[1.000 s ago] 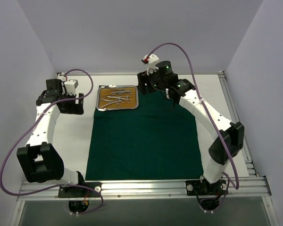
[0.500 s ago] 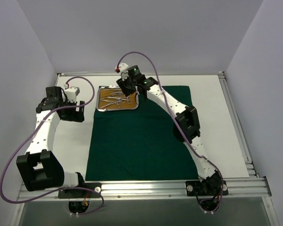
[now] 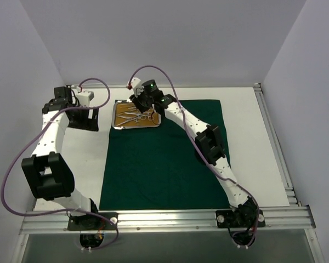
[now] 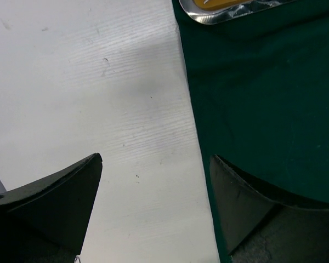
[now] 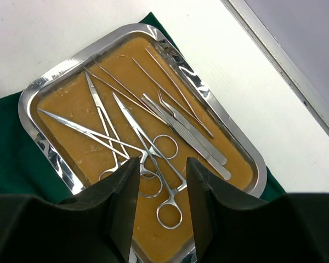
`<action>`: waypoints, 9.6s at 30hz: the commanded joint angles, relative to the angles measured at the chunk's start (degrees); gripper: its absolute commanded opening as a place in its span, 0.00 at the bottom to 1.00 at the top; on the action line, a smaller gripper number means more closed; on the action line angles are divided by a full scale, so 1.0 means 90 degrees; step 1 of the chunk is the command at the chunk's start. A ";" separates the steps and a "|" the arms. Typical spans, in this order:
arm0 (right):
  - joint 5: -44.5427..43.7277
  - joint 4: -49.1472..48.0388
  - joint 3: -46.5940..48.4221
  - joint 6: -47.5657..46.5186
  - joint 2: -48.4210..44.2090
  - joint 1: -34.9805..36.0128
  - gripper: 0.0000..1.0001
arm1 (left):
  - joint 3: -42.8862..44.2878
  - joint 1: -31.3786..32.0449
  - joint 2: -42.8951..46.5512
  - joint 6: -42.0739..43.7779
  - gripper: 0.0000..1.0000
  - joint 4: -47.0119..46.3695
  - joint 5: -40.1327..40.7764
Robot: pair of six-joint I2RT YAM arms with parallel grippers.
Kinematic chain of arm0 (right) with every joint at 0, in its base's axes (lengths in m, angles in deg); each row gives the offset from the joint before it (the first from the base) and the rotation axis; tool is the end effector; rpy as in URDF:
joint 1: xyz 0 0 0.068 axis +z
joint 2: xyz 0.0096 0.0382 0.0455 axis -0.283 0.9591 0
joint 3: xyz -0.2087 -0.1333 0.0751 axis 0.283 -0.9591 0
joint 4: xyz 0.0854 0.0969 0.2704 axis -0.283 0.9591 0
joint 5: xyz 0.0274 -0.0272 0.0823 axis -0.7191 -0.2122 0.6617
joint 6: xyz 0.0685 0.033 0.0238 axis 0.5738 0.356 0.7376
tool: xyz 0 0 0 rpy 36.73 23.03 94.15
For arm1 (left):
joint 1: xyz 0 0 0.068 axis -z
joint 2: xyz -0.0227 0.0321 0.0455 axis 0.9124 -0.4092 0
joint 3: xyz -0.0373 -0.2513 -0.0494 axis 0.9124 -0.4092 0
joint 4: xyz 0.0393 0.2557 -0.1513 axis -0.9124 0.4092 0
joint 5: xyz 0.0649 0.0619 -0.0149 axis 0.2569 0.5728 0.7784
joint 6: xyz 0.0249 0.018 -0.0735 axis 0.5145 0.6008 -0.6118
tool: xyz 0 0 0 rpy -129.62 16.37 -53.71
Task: Open and lay out the surgical kit
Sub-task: Pick up the medical item from the container, then place the medical item in the surgical kit, then adjust the medical item in the container.
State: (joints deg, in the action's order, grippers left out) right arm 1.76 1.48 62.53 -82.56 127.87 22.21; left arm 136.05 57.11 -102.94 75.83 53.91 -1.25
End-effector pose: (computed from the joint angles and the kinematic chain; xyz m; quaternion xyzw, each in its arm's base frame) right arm 0.4992 0.4176 0.2245 -0.4276 0.6858 0.1956 0.5555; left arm 0.3871 0.0424 0.2511 0.1006 0.9531 -0.0584 0.2795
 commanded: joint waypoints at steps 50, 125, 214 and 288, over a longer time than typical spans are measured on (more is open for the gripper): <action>0.0816 0.0190 -0.0177 0.0211 0.0124 -0.0193 0.00 | 0.0025 -0.0104 -0.0368 -0.0182 0.89 0.0380 0.0257; -0.3607 -0.0133 -0.9856 0.6794 -0.6683 0.0754 0.20 | 0.0728 -0.0094 -0.0602 -0.0611 0.89 0.0526 0.0208; 0.3092 -0.1529 -0.2023 0.5260 0.0065 -0.0974 0.00 | 0.0738 -0.0241 -0.0934 -0.0455 0.89 0.0682 0.0716; 0.0417 -0.0320 -0.5072 0.4423 -0.3091 -0.1112 0.36 | 0.1373 0.0218 -0.1120 -0.0367 0.88 0.0936 0.0159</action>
State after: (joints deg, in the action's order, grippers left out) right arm 9.39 -9.99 10.00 -32.83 101.93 11.31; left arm 147.51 59.01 -113.70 71.81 62.35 0.72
